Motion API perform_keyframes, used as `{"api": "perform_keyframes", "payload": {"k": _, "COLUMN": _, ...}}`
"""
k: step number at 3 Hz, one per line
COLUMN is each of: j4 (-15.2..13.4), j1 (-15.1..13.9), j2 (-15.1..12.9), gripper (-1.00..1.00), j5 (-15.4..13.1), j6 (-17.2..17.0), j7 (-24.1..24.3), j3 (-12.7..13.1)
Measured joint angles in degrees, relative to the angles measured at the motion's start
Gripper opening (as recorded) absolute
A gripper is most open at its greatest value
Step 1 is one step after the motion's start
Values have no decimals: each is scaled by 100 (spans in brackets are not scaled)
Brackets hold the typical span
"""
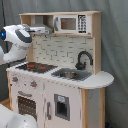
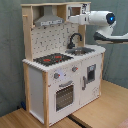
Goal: Play with the kitchen
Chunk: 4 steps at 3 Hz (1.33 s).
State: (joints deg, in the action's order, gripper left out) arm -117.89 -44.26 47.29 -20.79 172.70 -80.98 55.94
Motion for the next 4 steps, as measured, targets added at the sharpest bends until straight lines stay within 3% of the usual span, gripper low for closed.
{"api": "perform_keyframes", "payload": {"k": 1, "j4": -8, "j1": -136, "j2": -326, "gripper": 100, "j5": -1, "j6": 497, "j7": -7, "j3": -84}}
{"api": "perform_keyframes", "payload": {"k": 2, "j4": -131, "j1": -460, "j2": -532, "gripper": 100, "j5": 0, "j6": 974, "j7": -10, "j3": -156}}
{"api": "perform_keyframes", "payload": {"k": 3, "j4": -178, "j1": -972, "j2": -695, "gripper": 100, "j5": 0, "j6": 1162, "j7": -1, "j3": 8}}
{"api": "perform_keyframes", "payload": {"k": 4, "j4": 170, "j1": -1303, "j2": -748, "gripper": 100, "j5": 3, "j6": 1099, "j7": 38, "j3": 328}}
